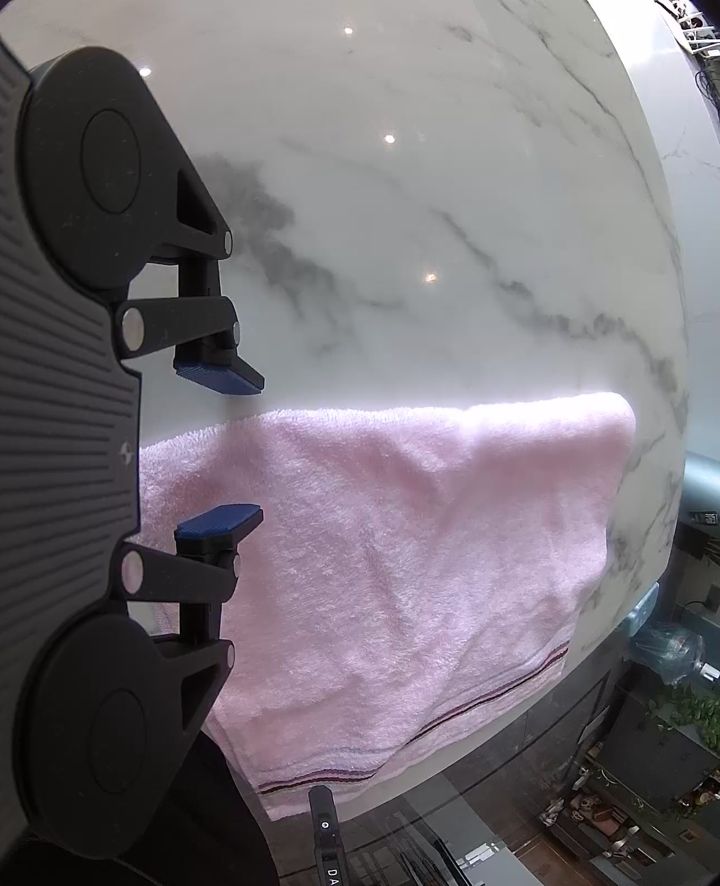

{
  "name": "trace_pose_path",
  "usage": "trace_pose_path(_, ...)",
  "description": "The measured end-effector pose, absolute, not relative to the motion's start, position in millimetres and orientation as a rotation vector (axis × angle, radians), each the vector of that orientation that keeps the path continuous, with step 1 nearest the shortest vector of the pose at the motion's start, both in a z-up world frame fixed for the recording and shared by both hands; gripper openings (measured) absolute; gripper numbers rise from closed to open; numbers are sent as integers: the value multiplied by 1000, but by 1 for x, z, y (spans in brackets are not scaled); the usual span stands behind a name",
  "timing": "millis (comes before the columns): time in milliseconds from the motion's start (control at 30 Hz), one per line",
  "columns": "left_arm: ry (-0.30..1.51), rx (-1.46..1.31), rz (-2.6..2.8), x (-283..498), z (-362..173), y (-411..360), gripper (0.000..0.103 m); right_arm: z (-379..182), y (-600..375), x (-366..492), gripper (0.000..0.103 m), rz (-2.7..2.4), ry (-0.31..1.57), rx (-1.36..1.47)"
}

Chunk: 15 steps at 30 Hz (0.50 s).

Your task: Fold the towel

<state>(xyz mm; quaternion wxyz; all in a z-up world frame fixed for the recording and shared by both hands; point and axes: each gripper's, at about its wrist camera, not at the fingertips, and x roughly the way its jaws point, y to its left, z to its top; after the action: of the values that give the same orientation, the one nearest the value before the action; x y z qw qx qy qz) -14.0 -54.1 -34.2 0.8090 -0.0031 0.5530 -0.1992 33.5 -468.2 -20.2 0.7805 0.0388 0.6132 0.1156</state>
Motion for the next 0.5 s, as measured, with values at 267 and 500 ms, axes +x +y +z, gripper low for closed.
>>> trace_pose_path(267, 1165, 84, -363, -15, -33, -59, 9, -22, -440, 45, 15, 293, 1328, -79)
trace_pose_path(500, 1162, 80, -304, -10, -32, -42, 9, -24, -402, 58, 15, 295, 1313, -181)
